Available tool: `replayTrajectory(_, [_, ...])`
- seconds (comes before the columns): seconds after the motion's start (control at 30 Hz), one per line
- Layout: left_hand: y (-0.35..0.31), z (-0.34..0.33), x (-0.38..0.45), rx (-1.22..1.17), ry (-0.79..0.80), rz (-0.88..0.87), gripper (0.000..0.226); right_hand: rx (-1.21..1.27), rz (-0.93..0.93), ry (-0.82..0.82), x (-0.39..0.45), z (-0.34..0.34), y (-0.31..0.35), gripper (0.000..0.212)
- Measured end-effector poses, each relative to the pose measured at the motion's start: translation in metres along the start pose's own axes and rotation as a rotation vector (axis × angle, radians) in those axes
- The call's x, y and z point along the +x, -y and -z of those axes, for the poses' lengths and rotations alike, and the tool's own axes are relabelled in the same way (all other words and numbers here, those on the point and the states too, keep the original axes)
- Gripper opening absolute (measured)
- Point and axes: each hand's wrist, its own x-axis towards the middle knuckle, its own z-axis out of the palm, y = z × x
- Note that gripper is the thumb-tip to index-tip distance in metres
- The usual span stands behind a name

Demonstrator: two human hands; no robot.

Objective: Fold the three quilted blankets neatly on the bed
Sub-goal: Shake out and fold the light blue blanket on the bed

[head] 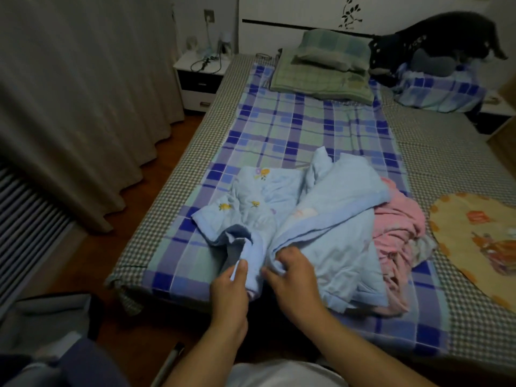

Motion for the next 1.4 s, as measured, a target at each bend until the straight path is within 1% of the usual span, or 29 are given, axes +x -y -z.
replayTrajectory(0.03, [0.000, -0.004, -0.006, -0.184, 0.069, 0.117, 0.022, -0.026, -0.003, 0.021, -0.006, -0.008, -0.005, 0.052])
replayTrajectory(0.07, [0.000, -0.006, -0.011, -0.310, 0.126, 0.194, 0.023, -0.044, -0.001, 0.023, -0.012, -0.012, -0.009, 0.052])
replayTrajectory(0.1, [0.000, -0.006, -0.013, -0.352, 0.166, 0.223, 0.024, -0.051, 0.010, 0.012, -0.015, -0.013, -0.012, 0.052])
replayTrajectory(0.17, [-0.001, 0.001, -0.015, -0.360, 0.192, 0.230, 0.023, -0.061, 0.049, -0.029, -0.018, -0.008, -0.014, 0.053])
replayTrajectory(0.27, [-0.001, 0.006, -0.014, -0.317, 0.140, 0.214, 0.018, -0.116, 0.093, -0.127, -0.017, -0.003, -0.013, 0.056])
replayTrajectory(0.33, [0.000, 0.005, -0.016, -0.289, 0.127, 0.202, 0.016, -0.161, 0.146, -0.074, -0.020, -0.006, -0.011, 0.051])
replayTrajectory(0.4, [0.001, 0.005, -0.017, -0.285, 0.123, 0.206, 0.017, -0.215, 0.224, 0.032, -0.028, -0.009, -0.012, 0.038])
replayTrajectory(0.43, [0.002, 0.006, -0.017, -0.283, 0.120, 0.207, 0.018, -0.237, 0.248, 0.069, -0.031, -0.009, -0.013, 0.025])
replayTrajectory(0.47, [0.001, 0.008, -0.017, -0.272, 0.121, 0.200, 0.018, -0.250, 0.255, 0.083, -0.033, -0.009, -0.014, 0.014])
replayTrajectory(0.5, [0.000, 0.009, -0.018, -0.245, 0.125, 0.183, 0.018, -0.272, 0.247, 0.073, -0.033, -0.008, -0.014, 0.012])
replayTrajectory(0.57, [-0.003, 0.009, -0.022, -0.188, 0.138, 0.133, 0.017, -0.304, 0.238, 0.055, -0.032, -0.007, -0.011, 0.017])
replayTrajectory(0.63, [-0.005, 0.009, -0.024, -0.169, 0.135, 0.102, 0.018, -0.330, 0.272, 0.065, -0.032, -0.007, -0.008, 0.017])
replayTrajectory(0.73, [-0.007, 0.012, -0.020, -0.182, 0.119, 0.124, 0.016, -0.429, 0.362, 0.145, -0.035, -0.009, -0.011, 0.017])
replayTrajectory(0.8, [-0.009, 0.014, -0.018, -0.198, 0.141, 0.131, 0.017, -0.502, 0.377, 0.225, -0.040, -0.012, -0.012, 0.031])
replayTrajectory(0.87, [-0.011, 0.016, -0.022, -0.191, 0.222, 0.113, 0.018, -0.547, 0.367, 0.275, -0.042, -0.016, -0.011, 0.047])
replayTrajectory(0.93, [-0.014, 0.016, -0.027, -0.151, 0.314, 0.068, 0.021, -0.492, 0.323, 0.279, -0.036, -0.015, -0.008, 0.055])
replayTrajectory(1.03, [-0.017, 0.019, -0.026, -0.190, 0.350, 0.047, 0.027, -0.282, 0.240, 0.329, -0.023, -0.007, -0.004, 0.048])
replayTrajectory(1.17, [-0.021, 0.021, -0.021, -0.259, 0.315, 0.076, 0.024, -0.171, 0.286, 0.312, -0.019, -0.004, -0.008, 0.039])
replayTrajectory(1.3, [-0.021, 0.016, -0.017, -0.215, 0.200, 0.066, 0.022, -0.288, 0.368, 0.227, -0.024, -0.005, -0.009, 0.042])
replayTrajectory(1.4, [-0.023, 0.013, -0.017, -0.187, 0.173, 0.061, 0.021, -0.370, 0.427, 0.192, -0.026, -0.005, -0.008, 0.050])
